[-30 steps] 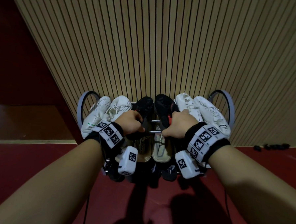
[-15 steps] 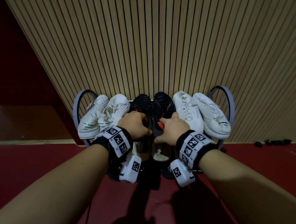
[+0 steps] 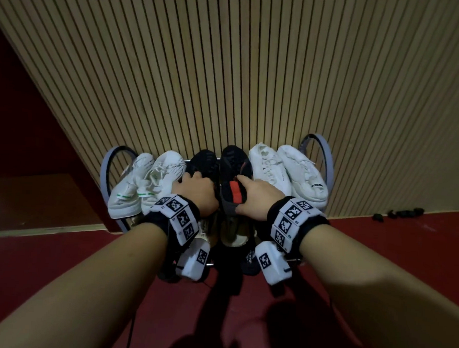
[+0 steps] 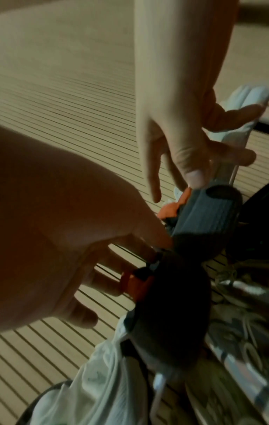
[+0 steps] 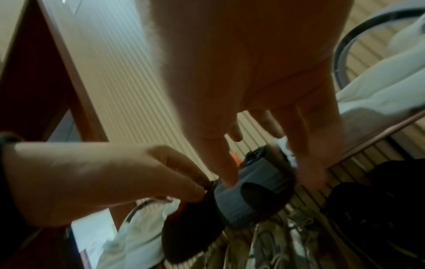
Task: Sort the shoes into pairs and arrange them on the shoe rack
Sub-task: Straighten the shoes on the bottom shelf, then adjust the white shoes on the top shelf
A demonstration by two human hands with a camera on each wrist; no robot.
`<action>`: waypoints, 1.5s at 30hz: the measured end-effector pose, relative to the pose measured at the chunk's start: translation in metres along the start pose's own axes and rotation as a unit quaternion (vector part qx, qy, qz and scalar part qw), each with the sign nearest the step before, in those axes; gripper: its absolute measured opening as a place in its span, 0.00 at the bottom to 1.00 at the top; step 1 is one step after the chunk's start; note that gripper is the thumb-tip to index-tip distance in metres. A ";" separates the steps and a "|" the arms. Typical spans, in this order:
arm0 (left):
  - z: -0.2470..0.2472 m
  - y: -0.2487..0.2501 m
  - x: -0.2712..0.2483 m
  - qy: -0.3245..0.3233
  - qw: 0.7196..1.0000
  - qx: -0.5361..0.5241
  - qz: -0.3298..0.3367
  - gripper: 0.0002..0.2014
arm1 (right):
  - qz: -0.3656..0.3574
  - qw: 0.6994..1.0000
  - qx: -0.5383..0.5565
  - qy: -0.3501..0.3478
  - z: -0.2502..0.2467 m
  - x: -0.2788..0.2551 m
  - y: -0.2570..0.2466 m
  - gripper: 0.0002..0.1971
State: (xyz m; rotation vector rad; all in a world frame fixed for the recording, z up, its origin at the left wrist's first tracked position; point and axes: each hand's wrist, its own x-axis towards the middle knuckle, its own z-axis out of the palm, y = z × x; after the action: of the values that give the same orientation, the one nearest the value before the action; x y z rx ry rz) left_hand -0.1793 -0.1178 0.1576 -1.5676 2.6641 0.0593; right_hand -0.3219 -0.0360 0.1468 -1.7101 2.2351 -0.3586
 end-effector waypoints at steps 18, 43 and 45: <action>0.034 0.116 0.010 0.049 0.985 0.009 0.165 0.26 | 0.085 0.988 -0.089 0.093 -0.032 -0.030 0.117 0.24; -0.009 0.090 0.019 0.262 0.881 -0.379 0.104 0.10 | 0.151 0.975 -0.132 0.095 -0.019 -0.013 0.113 0.16; -0.028 0.080 0.017 0.234 0.812 -0.532 0.059 0.08 | 0.146 0.977 -0.128 0.087 -0.024 -0.013 0.111 0.18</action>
State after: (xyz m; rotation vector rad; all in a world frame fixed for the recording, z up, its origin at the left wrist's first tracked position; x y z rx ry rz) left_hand -0.2583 -0.0951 0.1848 -1.7296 3.3146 1.6329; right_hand -0.4270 0.0054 0.1285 -1.4769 2.7177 -0.1601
